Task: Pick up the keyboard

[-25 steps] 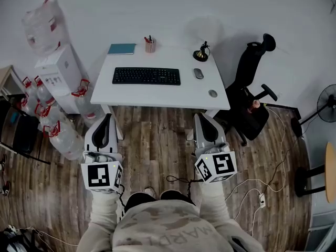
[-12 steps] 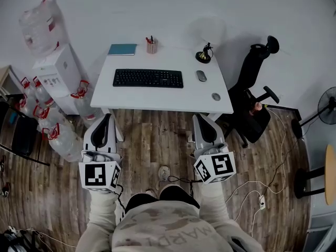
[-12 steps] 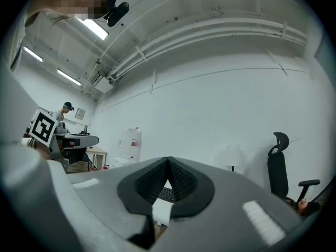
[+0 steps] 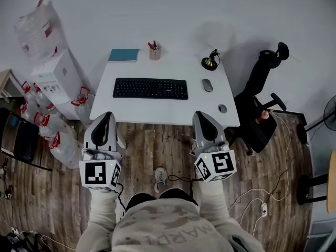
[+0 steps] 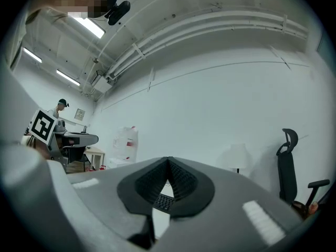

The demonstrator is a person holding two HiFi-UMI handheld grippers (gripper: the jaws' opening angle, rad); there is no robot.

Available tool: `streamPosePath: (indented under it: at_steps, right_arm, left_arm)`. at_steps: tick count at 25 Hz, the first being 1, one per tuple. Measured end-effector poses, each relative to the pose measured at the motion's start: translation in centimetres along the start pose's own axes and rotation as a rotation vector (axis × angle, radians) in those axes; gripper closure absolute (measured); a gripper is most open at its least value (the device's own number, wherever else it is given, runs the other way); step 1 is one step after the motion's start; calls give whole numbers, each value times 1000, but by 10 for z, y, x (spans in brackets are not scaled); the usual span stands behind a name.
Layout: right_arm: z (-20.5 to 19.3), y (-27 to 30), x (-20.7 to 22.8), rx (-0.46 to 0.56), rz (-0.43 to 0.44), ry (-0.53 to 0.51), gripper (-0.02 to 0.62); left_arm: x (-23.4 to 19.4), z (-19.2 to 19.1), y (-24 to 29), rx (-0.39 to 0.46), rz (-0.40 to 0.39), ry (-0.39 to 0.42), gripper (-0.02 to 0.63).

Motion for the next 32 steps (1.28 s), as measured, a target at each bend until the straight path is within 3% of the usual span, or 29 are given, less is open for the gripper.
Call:
streamPosePath:
  at_steps: [16,32]
  right_arm:
    - [5,125,80,17,73,-3,586]
    - [-16,194,119,-18,93,45,585]
  left_arm:
    - [-15,4,129,11,71,2,600]
    - [-30,-18,197,-37,95,-4,600]
Point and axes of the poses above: the fingertips, and each gripper's own axes: y forward along the fingers, x to its right, z out of its top, the point moved 2 cm from there along -y, backward along the fingers, and after that the axes turned 7 degrees about -x, right-handed, at the moved point
